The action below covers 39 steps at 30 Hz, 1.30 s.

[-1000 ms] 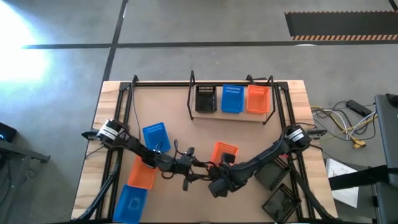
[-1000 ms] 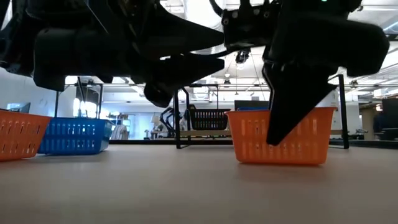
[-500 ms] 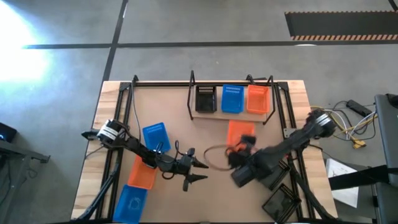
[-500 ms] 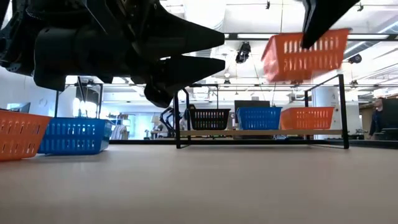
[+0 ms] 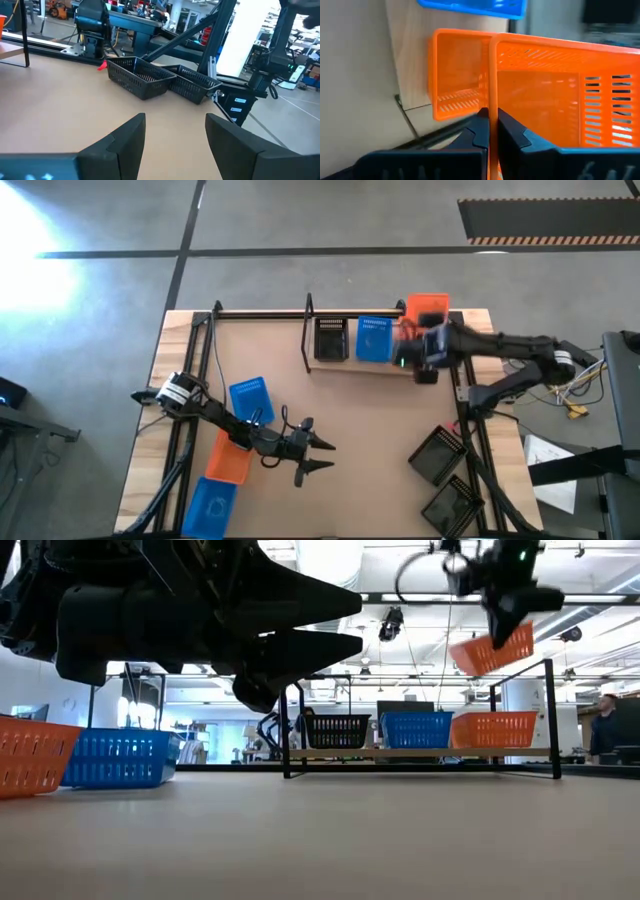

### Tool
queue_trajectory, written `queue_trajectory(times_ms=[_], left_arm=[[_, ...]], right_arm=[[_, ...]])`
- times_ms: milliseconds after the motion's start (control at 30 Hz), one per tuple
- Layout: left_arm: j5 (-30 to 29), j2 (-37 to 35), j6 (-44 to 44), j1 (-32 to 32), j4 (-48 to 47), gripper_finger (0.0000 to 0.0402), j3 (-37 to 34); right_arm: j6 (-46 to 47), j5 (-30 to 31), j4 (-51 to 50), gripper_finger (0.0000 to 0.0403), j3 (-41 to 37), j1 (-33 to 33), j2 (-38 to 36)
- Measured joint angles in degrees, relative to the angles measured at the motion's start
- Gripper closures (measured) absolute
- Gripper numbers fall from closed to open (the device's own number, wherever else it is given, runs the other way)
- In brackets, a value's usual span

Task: Stack baskets on shelf by color
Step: Stack the top orange basket on top of the orange basket on the shelf

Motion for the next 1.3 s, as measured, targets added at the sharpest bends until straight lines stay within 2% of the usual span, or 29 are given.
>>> queue_trajectory(times_ms=[167,300,567,1000,1133,1300], left_arm=[[0.0,-0.02,0.0,0.4,-0.09,0.021,0.02],[0.0,-0.02,-0.26,0.52,-0.07,0.021,0.02],[0.0,-0.03,-0.36,0.52,-0.09,0.021,0.02],[0.0,-0.04,-0.44,0.52,-1.4,0.021,0.04],[0.0,-0.04,-0.46,0.52,-1.4,0.021,0.04],[0.0,-0.04,-0.46,0.52,-1.42,0.021,0.04]], right_arm=[[-13.68,-11.6,12.22,0.0394,-3.83,-13.05,-1.08],[-17.16,-14.41,13.97,0.0394,-4.37,-17.22,0.95],[-19.21,-20.25,13.54,0.0394,-4.42,-17.62,5.03],[-16.84,-19.94,12.51,0.0393,-4.62,-17.62,8.02],[-14.68,-19.92,12.49,0.0368,-4.64,-17.62,6.54],[-12.98,-19.42,12.7,0.031,-4.89,-17.62,4.57]])
